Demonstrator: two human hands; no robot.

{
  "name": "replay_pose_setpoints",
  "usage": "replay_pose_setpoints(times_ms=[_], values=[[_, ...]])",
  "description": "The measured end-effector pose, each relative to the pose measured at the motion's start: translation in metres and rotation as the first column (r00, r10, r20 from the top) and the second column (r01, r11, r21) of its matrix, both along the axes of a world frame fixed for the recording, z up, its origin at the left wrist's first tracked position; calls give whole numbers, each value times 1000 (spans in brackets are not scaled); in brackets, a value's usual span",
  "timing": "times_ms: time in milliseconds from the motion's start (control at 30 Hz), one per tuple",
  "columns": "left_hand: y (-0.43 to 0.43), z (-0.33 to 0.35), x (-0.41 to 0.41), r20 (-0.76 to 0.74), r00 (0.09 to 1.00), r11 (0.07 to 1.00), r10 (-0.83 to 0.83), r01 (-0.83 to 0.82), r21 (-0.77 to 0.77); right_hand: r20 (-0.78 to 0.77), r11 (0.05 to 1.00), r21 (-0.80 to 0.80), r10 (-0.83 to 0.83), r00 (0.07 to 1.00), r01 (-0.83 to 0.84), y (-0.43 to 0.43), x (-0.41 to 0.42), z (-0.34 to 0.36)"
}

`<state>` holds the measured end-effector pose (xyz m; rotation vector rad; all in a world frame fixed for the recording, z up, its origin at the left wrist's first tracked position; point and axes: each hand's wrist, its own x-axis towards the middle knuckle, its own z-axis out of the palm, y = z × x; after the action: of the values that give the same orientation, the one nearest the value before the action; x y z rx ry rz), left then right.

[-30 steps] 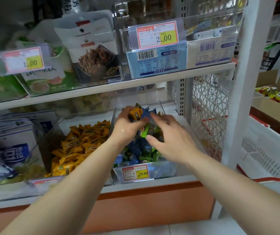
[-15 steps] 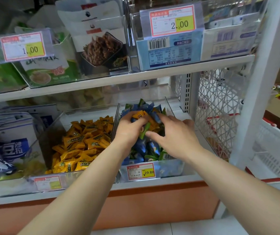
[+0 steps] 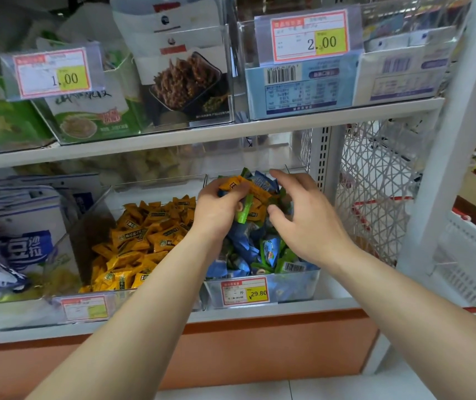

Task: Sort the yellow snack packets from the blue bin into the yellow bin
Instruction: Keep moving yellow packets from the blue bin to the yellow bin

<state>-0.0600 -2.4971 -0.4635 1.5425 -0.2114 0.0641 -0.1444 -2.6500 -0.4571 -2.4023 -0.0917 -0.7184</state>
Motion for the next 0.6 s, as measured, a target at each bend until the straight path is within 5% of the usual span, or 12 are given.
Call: replay_pose_setpoints(times_ms=[233, 333, 600], values=[[2, -3, 6, -50, 998, 997, -41, 38, -67, -209, 984, 99, 164, 964, -146, 12, 28, 0], [4, -5, 9, -99, 992, 993, -73, 62, -104, -190, 967, 199, 196, 962, -158, 17, 37, -4], [6, -9, 9, -143, 958, 962, -248, 225, -157, -77, 984, 171, 70, 995, -55, 18, 39, -9]])
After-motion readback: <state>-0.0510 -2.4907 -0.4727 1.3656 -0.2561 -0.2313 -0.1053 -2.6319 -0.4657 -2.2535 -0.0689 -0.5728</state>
